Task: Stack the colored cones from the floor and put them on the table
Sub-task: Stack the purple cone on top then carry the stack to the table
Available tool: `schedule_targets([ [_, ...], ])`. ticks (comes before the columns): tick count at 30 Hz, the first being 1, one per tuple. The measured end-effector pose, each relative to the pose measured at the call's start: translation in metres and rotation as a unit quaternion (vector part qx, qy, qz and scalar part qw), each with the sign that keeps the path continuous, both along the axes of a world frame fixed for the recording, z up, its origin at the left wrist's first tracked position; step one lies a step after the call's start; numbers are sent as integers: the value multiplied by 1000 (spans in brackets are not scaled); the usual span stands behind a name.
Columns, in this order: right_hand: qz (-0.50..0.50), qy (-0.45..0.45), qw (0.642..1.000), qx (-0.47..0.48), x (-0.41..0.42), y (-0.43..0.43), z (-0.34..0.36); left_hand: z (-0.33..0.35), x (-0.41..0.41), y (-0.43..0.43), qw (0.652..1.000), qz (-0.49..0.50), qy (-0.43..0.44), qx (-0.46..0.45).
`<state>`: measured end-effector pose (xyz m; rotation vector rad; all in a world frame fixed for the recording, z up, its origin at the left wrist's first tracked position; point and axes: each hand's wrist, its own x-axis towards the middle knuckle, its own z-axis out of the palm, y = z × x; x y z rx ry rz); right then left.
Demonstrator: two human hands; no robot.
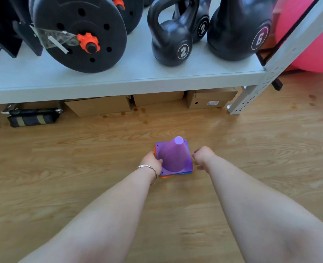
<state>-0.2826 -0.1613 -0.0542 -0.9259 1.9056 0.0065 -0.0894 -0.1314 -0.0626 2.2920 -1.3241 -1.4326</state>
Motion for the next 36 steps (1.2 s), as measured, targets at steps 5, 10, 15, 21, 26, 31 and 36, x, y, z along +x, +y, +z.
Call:
schedule_targets([
  [5, -81, -28, 995, -46, 7, 17, -25, -11, 3, -2, 998, 51, 17, 23],
  [10, -102, -47, 992, -54, 15, 20, -34, -22, 4, -5, 989, 136, 51, 24],
  [15, -136, -62, 988, -35, 28, 36, -50, -27, 8, 0, 987, 149, 60, 21],
  [21, -162, -67, 984, -23, 32, 44, -53, -33, 21, 11, 987, 132, 77, 57],
  [26, -149, -58, 987, -8, 37, 46, -49, -34, 20, 17, 987, 133, 77, 38],
  [31, -175, -76, 982, -8, 40, 52, -44, -29, 23, 25, 983, 140, 111, 42],
  [36, -203, -72, 973, -82, 44, 53, -37, -25, 30, 27, 974, 167, 150, 26],
])
